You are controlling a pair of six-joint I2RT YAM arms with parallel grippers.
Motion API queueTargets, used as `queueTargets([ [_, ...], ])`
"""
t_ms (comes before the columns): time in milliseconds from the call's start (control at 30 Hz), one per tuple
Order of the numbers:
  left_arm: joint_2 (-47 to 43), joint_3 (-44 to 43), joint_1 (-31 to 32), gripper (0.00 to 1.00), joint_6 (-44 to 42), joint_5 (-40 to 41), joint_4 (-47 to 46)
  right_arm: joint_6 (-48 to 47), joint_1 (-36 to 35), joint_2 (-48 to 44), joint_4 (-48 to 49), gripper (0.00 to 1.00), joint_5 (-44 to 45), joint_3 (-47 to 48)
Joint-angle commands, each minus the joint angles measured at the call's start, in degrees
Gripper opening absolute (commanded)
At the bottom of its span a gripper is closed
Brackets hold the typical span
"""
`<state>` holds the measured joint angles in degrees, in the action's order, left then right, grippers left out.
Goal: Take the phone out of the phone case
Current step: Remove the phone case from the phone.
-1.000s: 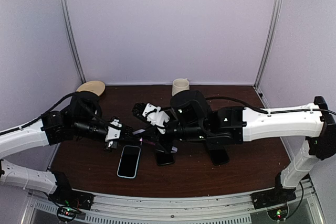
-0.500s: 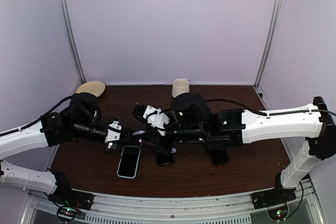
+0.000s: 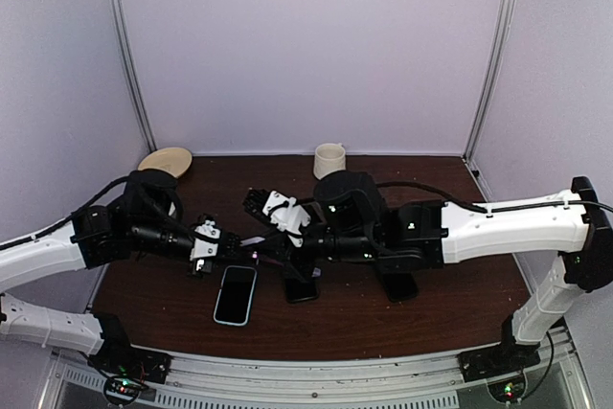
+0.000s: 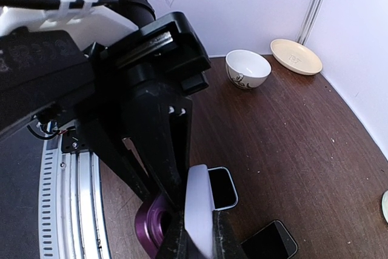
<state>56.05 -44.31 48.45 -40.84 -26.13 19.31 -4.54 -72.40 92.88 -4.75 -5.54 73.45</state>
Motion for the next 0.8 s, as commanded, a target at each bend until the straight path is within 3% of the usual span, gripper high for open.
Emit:
queueTargets([
  [0,-3.34,-1.48,-3.02,0.0,0.16,6.32,-12.62,1.21,-1.68,-1.63,-11.47,0.0,-1.91,-3.37],
  [767,-6.64,-0.53,-3.79,0.0,-0.44,7.05,-12.78,0.81,-1.56,-3.5,-16.26,0.0,4.6,-5.26],
])
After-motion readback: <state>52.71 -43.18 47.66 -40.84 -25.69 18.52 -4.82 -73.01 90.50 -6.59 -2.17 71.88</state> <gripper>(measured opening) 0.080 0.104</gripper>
